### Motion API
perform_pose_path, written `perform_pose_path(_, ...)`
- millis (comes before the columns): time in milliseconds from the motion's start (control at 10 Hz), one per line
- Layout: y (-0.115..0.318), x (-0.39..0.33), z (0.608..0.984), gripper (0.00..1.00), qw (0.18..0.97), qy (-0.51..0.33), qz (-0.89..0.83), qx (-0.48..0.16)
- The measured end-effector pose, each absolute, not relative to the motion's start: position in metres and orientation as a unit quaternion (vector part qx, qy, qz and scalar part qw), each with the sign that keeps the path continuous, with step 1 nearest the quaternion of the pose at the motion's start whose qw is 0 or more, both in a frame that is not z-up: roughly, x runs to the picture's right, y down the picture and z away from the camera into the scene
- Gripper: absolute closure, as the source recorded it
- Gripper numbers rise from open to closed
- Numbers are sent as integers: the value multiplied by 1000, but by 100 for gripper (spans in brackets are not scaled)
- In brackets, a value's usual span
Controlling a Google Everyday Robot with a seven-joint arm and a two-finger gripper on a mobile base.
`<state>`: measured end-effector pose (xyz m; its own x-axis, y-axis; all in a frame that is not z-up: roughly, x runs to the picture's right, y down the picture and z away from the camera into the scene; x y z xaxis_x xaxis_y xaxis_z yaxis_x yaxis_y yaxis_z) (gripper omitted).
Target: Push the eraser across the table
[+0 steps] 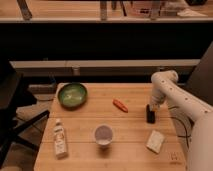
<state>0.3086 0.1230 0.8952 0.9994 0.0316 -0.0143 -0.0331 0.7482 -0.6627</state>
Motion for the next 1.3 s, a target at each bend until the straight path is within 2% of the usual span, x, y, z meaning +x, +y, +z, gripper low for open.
perform_pose_path(1300,127,305,890,100,934,1,0,-358)
